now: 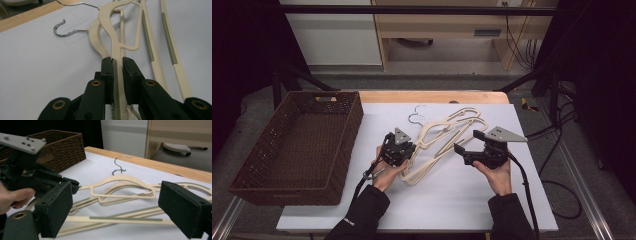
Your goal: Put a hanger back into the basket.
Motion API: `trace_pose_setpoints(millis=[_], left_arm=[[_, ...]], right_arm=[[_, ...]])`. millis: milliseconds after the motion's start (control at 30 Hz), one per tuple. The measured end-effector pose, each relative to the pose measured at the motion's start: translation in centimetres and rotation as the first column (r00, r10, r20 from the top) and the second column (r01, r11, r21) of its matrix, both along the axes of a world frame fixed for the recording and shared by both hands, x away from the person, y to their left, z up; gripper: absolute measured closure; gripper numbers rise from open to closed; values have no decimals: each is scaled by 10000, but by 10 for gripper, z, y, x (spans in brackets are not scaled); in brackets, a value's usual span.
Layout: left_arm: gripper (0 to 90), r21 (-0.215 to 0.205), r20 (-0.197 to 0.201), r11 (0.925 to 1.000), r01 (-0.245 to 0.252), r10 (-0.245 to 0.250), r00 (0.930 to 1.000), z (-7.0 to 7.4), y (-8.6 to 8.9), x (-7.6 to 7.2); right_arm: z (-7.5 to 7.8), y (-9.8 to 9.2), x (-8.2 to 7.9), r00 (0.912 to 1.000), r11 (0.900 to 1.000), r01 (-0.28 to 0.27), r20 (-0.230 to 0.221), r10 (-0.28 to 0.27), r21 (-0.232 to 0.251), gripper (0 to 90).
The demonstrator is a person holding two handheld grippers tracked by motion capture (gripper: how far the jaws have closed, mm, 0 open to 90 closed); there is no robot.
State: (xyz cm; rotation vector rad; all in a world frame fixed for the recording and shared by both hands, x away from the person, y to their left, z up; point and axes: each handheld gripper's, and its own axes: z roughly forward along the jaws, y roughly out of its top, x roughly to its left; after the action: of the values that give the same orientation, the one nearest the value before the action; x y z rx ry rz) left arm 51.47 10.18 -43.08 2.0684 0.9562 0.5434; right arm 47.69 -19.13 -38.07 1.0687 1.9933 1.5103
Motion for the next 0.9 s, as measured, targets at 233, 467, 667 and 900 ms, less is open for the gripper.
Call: trace_pose_setpoints(millis=[233, 467, 667, 900], left_arm=[[795, -122, 193, 9999, -29, 32, 9998, 4, -1, -4], [795, -80, 301, 10000, -27, 30, 9995, 5, -1, -6], [795, -135, 363, 9999, -43, 48, 9993, 6, -2, -7], [795, -93, 526, 9999, -54, 59, 9986, 7, -3, -10]], right_arm=[[5, 28, 35, 9999, 9997, -36, -114, 33, -249, 150], [8, 41, 58, 9996, 9991, 203, -172, -210, -382, 166], [7, 57, 81, 9991, 9970, 255, -321, -279, -728, 183], [-2, 73, 102, 9977, 9946, 277, -588, -337, -1003, 227]])
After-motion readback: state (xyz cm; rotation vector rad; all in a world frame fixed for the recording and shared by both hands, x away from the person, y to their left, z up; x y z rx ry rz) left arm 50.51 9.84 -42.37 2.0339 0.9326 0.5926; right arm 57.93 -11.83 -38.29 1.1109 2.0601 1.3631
